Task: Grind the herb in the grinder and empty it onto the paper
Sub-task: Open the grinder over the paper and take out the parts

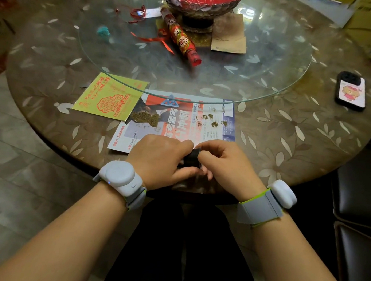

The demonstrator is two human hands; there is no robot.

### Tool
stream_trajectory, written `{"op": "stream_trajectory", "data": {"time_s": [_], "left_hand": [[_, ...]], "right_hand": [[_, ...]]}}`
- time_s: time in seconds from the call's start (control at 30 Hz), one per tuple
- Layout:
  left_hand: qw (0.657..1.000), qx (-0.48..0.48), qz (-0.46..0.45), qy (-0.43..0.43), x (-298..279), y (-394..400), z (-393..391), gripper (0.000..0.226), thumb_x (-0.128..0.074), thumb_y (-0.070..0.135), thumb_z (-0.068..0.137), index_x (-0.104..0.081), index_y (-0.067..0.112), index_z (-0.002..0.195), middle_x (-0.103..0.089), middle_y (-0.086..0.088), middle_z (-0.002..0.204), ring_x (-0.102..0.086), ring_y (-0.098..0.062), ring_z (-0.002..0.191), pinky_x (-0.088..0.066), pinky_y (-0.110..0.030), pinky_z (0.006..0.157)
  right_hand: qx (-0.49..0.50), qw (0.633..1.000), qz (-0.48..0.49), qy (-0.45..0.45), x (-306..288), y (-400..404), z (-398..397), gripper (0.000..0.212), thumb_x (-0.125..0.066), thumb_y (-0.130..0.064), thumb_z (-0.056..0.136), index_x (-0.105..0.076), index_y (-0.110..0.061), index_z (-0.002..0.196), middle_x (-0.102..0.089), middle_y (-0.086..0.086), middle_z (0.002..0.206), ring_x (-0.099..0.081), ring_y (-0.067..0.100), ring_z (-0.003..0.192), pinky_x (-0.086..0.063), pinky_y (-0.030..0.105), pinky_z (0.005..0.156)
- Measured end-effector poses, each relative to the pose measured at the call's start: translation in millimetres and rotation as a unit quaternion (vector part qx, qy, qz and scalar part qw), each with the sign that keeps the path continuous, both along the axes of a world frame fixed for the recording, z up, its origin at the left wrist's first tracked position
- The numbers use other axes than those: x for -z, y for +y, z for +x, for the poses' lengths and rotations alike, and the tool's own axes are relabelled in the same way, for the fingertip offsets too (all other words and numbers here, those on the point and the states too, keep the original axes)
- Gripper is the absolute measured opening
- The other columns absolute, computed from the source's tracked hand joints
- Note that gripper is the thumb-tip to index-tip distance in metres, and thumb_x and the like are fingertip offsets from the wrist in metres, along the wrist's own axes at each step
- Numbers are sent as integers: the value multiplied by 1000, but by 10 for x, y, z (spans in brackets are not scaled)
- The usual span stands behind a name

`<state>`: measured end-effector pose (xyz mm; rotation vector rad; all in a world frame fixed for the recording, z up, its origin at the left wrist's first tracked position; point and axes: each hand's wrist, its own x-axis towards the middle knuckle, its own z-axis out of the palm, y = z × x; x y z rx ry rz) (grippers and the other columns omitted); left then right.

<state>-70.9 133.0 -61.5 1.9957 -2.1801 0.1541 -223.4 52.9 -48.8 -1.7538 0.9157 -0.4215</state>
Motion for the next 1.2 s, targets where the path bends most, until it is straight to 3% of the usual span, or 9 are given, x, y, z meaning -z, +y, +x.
{"op": "stream_trajectory", "data": {"time_s": [0.17, 0.37, 0.47, 0.6, 0.67, 0.8, 0.93, 1.03, 1.2], "left_hand": [[1000, -3, -4, 17, -16, -4, 19, 47, -42, 70, 85, -46, 23, 85, -63, 2, 72, -59, -25, 64, -34, -29, 50], [1000, -1, -20, 13, -1, 12, 18, 51, -36, 71, 83, -47, 22, 82, -62, 3, 67, -59, -25, 59, -36, -29, 47], [999, -26, -26, 19, 12, 39, 2, 55, -34, 74, 81, -48, 22, 83, -62, 4, 69, -60, -24, 63, -30, -28, 47], [997, -61, -17, 40, 9, 85, -35, 53, -36, 76, 79, -47, 25, 85, -62, 6, 76, -61, -22, 72, -34, -30, 51], [996, -70, -3, 53, -25, 93, -31, 53, -34, 76, 76, -45, 25, 84, -61, 6, 76, -59, -22, 72, -36, -31, 52], [994, -69, 34, 83, -108, 60, 21, 52, -46, 77, 70, -48, 26, 83, -57, 6, 73, -53, -19, 69, -40, -31, 54], [988, -48, 68, 133, -104, 31, 43, 51, -54, 76, 69, -51, 28, 83, -57, 7, 72, -53, -16, 68, -43, -33, 56], [984, -35, 87, 150, -105, 42, 61, 56, -48, 81, 66, -56, 30, 87, -60, 8, 73, -55, -13, 69, -45, -32, 57], [989, -53, 84, 113, -77, 50, 13, 68, -27, 86, 69, -59, 27, 80, -60, 3, 67, -55, -14, 64, -43, -33, 54]], "right_hand": [[4, 1000, 15, -8, -5, -7, 11, 27, -50, -25, 67, -72, -15, 80, -60, -8, 46, -52, 3, 44, -46, 26, 57], [-6, 994, 110, 25, -26, -125, 96, 20, -50, -28, 71, -57, -9, 66, -55, 18, 53, -51, 28, 42, -40, 30, 46], [-29, 985, 160, 49, -69, -118, 104, 20, -45, -24, 81, -48, -8, 69, -54, 18, 55, -53, 32, 45, -36, 25, 40], [-41, 991, 115, 49, -83, -93, 111, 23, -46, -23, 82, -47, -10, 63, -54, 18, 50, -54, 31, 45, -35, 21, 38], [-50, 994, 93, 40, -53, -80, 100, 22, -47, -29, 72, -50, -10, 62, -56, 17, 49, -55, 33, 47, -38, 24, 41], [-85, 995, 48, 3, -1, -62, 56, 32, -47, -28, 66, -67, -12, 87, -58, 13, 47, -54, 31, 46, -44, 29, 47], [-106, 994, -1, -17, -14, -34, 0, 32, -50, -23, 72, -67, -16, 98, -59, 0, 48, -55, 18, 43, -46, 30, 48], [-113, 994, -9, -12, -19, -24, -66, 25, -54, -13, 80, -66, -13, 101, -60, -6, 49, -54, 9, 41, -47, 28, 49], [-94, 995, 24, 13, -34, -33, -49, 31, -49, -22, 70, -63, -16, 97, -64, 10, 56, -59, 26, 45, -50, 31, 53]]}}
